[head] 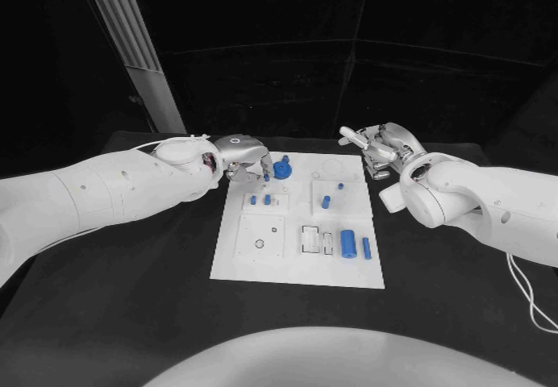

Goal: Assemble the parts on the task board

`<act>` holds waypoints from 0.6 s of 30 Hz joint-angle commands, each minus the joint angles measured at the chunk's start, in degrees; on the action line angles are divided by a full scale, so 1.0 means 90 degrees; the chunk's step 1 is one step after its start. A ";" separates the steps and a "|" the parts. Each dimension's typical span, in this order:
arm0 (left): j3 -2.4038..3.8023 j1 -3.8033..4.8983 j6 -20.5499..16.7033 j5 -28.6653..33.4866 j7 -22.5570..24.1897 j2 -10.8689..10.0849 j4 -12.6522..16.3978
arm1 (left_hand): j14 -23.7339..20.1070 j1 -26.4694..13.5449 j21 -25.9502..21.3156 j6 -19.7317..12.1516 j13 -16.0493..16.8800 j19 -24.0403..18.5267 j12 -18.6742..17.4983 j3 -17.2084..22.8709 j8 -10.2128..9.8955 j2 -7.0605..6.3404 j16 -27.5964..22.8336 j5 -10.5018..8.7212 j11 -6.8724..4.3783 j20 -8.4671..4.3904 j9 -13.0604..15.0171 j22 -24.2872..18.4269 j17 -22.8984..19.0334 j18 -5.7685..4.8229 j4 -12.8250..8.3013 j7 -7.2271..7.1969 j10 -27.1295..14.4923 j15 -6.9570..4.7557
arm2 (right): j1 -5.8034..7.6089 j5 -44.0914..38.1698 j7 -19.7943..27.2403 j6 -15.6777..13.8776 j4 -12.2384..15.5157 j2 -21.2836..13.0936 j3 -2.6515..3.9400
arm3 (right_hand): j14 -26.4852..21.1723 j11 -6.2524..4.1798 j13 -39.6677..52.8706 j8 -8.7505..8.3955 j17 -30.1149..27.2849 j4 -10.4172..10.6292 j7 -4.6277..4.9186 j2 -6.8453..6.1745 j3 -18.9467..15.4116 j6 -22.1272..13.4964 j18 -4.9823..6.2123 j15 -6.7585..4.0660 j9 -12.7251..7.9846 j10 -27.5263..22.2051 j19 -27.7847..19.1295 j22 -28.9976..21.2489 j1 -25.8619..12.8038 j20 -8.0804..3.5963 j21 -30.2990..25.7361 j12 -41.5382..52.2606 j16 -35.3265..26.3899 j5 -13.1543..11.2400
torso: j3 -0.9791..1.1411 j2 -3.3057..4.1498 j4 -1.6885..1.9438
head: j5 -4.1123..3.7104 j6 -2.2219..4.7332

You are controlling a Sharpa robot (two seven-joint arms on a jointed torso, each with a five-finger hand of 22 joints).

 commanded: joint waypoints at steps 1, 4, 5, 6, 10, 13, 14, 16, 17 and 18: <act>0.0001 0.0012 0.0397 0.0042 -0.0233 0.0035 -0.0065 | 0.0672 -0.0013 0.0026 -0.0019 -0.0007 0.0648 -0.0040 0.0029 0.0005 0.0051 0.0019 -0.0010 0.0027 -0.0043 -0.0011 0.1676 0.1677 -0.0091 0.0001 0.0015 0.0021 -0.0043 | 0.0010 -0.0017 0.0027 0.0048 0.0009 0.0001 0.0003 | 0.0662 0.0028 0.1671 0.0035 0.1676 -0.0003 0.0062 -0.0016 -0.0035 -0.0042 0.0055 0.0029 0.0008 0.0652 0.0151 0.1407 0.0070 0.0036 0.0011 0.0016 0.0015 -0.0019 | 0.0001 0.0001 -0.0002 | 0.0007 -0.0001; 0.0001 0.0011 0.0471 0.0042 -0.0280 0.0057 -0.0122 | 0.0672 -0.0017 0.0026 -0.0030 -0.0007 0.0648 -0.0057 0.0037 -0.0005 0.0049 0.0019 -0.0010 0.0032 -0.0042 -0.0016 0.1676 0.1677 -0.0091 0.0000 0.0018 0.0014 -0.0041 | 0.0010 -0.0017 0.0028 0.0049 0.0014 -0.0001 0.0003 | 0.0662 0.0028 0.1671 0.0035 0.1676 -0.0003 0.0062 -0.0016 -0.0035 -0.0042 0.0055 0.0029 0.0008 0.0652 0.0151 0.1407 0.0070 0.0036 0.0011 0.0016 0.0015 -0.0019 | -0.0002 0.0006 -0.0005 | 0.0013 -0.0001; 0.0001 0.0011 0.0487 0.0042 -0.0290 0.0064 -0.0137 | 0.0672 -0.0017 0.0026 -0.0030 -0.0007 0.0648 -0.0057 0.0037 -0.0005 0.0049 0.0019 -0.0010 0.0032 -0.0042 -0.0016 0.1676 0.1677 -0.0091 0.0000 0.0018 0.0014 -0.0041 | 0.0010 -0.0017 0.0027 0.0048 0.0016 -0.0004 0.0003 | 0.0662 0.0028 0.1671 0.0035 0.1676 -0.0003 0.0062 -0.0016 -0.0035 -0.0042 0.0055 0.0029 0.0008 0.0652 0.0151 0.1407 0.0070 0.0036 0.0011 0.0016 0.0015 -0.0019 | -0.0001 0.0006 0.0000 | 0.0006 -0.0001; 0.0001 0.0011 0.0503 0.0042 -0.0297 0.0070 -0.0150 | 0.0672 -0.0017 0.0026 -0.0030 -0.0007 0.0648 -0.0057 0.0037 -0.0005 0.0049 0.0019 -0.0010 0.0032 -0.0042 -0.0016 0.1676 0.1677 -0.0091 0.0000 0.0018 0.0014 -0.0041 | 0.0010 -0.0017 0.0027 0.0047 0.0017 -0.0007 0.0003 | 0.0662 0.0028 0.1671 0.0035 0.1676 -0.0003 0.0062 -0.0016 -0.0035 -0.0042 0.0055 0.0029 0.0008 0.0652 0.0151 0.1407 0.0070 0.0036 0.0011 0.0016 0.0015 -0.0019 | -0.0001 0.0007 0.0004 | 0.0006 -0.0001; 0.0001 0.0008 0.0570 0.0043 -0.0328 0.0099 -0.0193 | 0.0672 -0.0023 0.0026 -0.0039 -0.0007 0.0648 -0.0073 0.0043 -0.0012 0.0048 0.0019 -0.0011 0.0035 -0.0042 -0.0019 0.1676 0.1677 -0.0091 0.0001 0.0022 0.0007 -0.0038 | 0.0010 -0.0017 0.0026 0.0045 0.0019 -0.0006 0.0003 | 0.0662 0.0028 0.1671 0.0035 0.1676 -0.0003 0.0062 -0.0016 -0.0035 -0.0042 0.0055 0.0029 0.0008 0.0652 0.0151 0.1407 0.0070 0.0036 0.0011 0.0016 0.0015 -0.0019 | 0.0000 0.0011 0.0004 | 0.0011 -0.0001; 0.0001 0.0002 0.0630 0.0043 -0.0342 0.0135 -0.0239 | 0.0672 -0.0026 0.0026 -0.0047 -0.0007 0.0648 -0.0086 0.0049 -0.0019 0.0045 0.0019 -0.0011 0.0038 -0.0041 -0.0023 0.1676 0.1677 -0.0091 -0.0001 0.0024 0.0001 -0.0035 | 0.0010 -0.0017 0.0026 0.0049 0.0022 -0.0001 0.0003 | 0.0662 0.0028 0.1671 0.0035 0.1676 -0.0003 0.0062 -0.0016 -0.0035 -0.0042 0.0055 0.0029 0.0008 0.0652 0.0151 0.1407 0.0070 0.0036 0.0011 0.0016 0.0015 -0.0019 | -0.0004 0.0012 -0.0007 | 0.0009 -0.0001; 0.0000 -0.0002 0.0664 0.0042 -0.0358 0.0156 -0.0266 | 0.0672 -0.0026 0.0026 -0.0051 -0.0007 0.0648 -0.0092 0.0052 -0.0023 0.0043 0.0019 -0.0011 0.0040 -0.0041 -0.0024 0.1676 0.1677 -0.0091 -0.0002 0.0025 -0.0002 -0.0034 | 0.0010 -0.0017 0.0026 0.0051 0.0025 0.0001 0.0003 | 0.0662 0.0028 0.1671 0.0035 0.1676 -0.0003 0.0062 -0.0016 -0.0035 -0.0042 0.0055 0.0029 0.0008 0.0652 0.0151 0.1407 0.0070 0.0036 0.0011 0.0016 0.0015 -0.0019 | -0.0003 0.0009 -0.0010 | 0.0006 -0.0001; 0.0000 -0.0006 0.0703 0.0042 -0.0372 0.0178 -0.0299 | 0.0672 -0.0024 0.0026 -0.0073 -0.0006 0.0648 -0.0127 0.0058 -0.0041 0.0010 0.0019 -0.0013 0.0047 -0.0038 -0.0033 0.1676 0.1677 -0.0091 -0.0012 0.0033 -0.0019 -0.0028 | 0.0009 -0.0017 0.0025 0.0052 0.0026 0.0003 0.0003 | 0.0662 0.0028 0.1671 0.0035 0.1676 -0.0003 0.0062 -0.0016 -0.0035 -0.0042 0.0055 0.0029 0.0008 0.0652 0.0151 0.1407 0.0070 0.0036 0.0011 0.0016 0.0015 -0.0019 | -0.0002 0.0009 -0.0012 | -0.0004 -0.0001; 0.0000 -0.0008 0.0713 0.0042 -0.0375 0.0187 -0.0315 | 0.0672 -0.0025 0.0026 -0.0079 -0.0005 0.0648 -0.0138 0.0058 -0.0046 -0.0003 0.0019 -0.0014 0.0049 -0.0037 -0.0036 0.1676 0.1677 -0.0091 -0.0014 0.0035 -0.0024 -0.0026 | 0.0009 -0.0017 0.0024 0.0053 0.0026 0.0003 0.0003 | 0.0662 0.0028 0.1671 0.0035 0.1676 -0.0003 0.0062 -0.0016 -0.0035 -0.0042 0.0055 0.0029 0.0008 0.0652 0.0151 0.1407 0.0070 0.0036 0.0011 0.0016 0.0015 -0.0019 | -0.0005 0.0009 -0.0013 | -0.0011 -0.0001; 0.0000 -0.0009 0.0719 0.0042 -0.0373 0.0195 -0.0328 | 0.0672 -0.0025 0.0026 -0.0080 -0.0005 0.0648 -0.0140 0.0058 -0.0047 -0.0005 0.0019 -0.0014 0.0050 -0.0037 -0.0036 0.1676 0.1677 -0.0091 -0.0014 0.0036 -0.0025 -0.0026 | 0.0009 -0.0017 0.0024 0.0053 0.0026 0.0002 0.0003 | 0.0662 0.0028 0.1671 0.0035 0.1676 -0.0003 0.0062 -0.0016 -0.0035 -0.0042 0.0055 0.0029 0.0008 0.0652 0.0151 0.1407 0.0070 0.0036 0.0011 0.0016 0.0015 -0.0019 | -0.0004 0.0008 -0.0012 | -0.0022 -0.0001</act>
